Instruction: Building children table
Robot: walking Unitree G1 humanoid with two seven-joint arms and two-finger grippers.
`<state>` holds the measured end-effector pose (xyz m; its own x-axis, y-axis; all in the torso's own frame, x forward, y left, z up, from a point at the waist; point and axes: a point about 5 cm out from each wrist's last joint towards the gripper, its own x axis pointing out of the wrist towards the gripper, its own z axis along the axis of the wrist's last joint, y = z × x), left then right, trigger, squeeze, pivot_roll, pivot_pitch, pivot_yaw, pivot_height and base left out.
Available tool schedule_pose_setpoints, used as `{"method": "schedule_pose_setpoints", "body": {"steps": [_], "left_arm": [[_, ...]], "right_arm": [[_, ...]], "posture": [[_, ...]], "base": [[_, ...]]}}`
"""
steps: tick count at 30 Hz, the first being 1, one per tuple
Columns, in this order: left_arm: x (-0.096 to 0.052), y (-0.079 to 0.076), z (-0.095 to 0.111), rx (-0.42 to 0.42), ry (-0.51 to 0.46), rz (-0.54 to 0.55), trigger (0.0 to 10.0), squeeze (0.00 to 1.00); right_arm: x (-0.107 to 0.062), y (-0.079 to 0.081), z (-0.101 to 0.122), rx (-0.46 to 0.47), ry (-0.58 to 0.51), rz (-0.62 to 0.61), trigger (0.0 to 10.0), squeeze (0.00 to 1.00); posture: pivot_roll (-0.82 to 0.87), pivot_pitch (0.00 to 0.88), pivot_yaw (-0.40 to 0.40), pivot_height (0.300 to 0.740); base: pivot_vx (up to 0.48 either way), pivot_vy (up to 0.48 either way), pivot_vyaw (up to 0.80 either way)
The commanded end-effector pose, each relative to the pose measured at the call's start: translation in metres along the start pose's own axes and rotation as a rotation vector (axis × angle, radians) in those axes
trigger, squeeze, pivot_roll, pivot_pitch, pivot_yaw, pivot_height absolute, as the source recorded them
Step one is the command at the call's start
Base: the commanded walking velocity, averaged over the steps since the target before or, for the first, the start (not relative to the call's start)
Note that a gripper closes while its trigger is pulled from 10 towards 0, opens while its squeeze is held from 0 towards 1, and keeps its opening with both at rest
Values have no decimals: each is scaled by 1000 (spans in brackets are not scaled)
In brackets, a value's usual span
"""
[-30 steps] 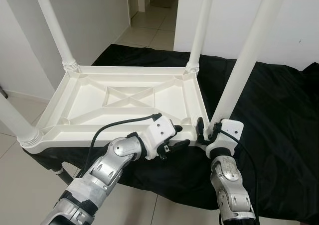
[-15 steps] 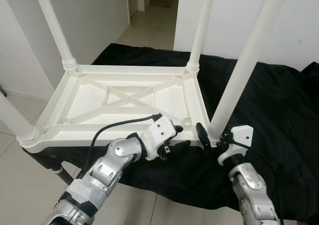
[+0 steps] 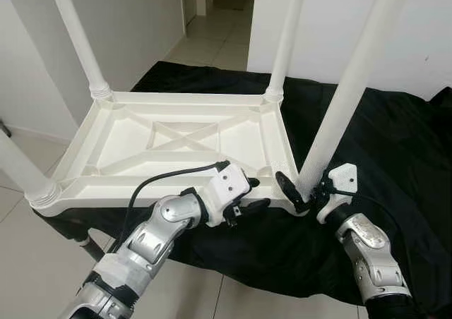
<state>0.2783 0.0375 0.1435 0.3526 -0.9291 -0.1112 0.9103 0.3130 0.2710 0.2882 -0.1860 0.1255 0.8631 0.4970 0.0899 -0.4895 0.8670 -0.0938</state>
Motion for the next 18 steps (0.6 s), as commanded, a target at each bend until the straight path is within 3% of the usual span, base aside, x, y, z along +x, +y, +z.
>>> {"method": "schedule_pose_setpoints", "body": {"steps": [1, 14, 15, 16, 18], "left_arm": [[1, -2, 1, 13, 9, -66, 10000, 0], [0, -5, 0, 4, 10, -54, 10000, 0], [0, -5, 0, 3, 9, -54, 10000, 0], [0, -4, 0, 3, 9, -54, 10000, 0], [0, -4, 0, 3, 9, -55, 10000, 0]], "right_arm": [[2, -1, -3, -4, 20, 42, 0, 0], [-7, -4, -13, 11, 76, 75, 0, 0], [-7, -4, -13, 17, 74, 61, 6863, 0], [-6, -4, -12, 22, 71, 54, 10000, 0], [-6, -5, -11, 30, 67, 30, 10000, 0]], "posture": [[-13, 8, -4, 740], [-13, 18, -15, 740], [-17, 20, -14, 740], [-17, 21, -15, 740], [-21, 22, -14, 740]], "base": [[0, 0, 0], [0, 0, 0], [0, 0, 0], [0, 0, 0], [0, 0, 0]]}}
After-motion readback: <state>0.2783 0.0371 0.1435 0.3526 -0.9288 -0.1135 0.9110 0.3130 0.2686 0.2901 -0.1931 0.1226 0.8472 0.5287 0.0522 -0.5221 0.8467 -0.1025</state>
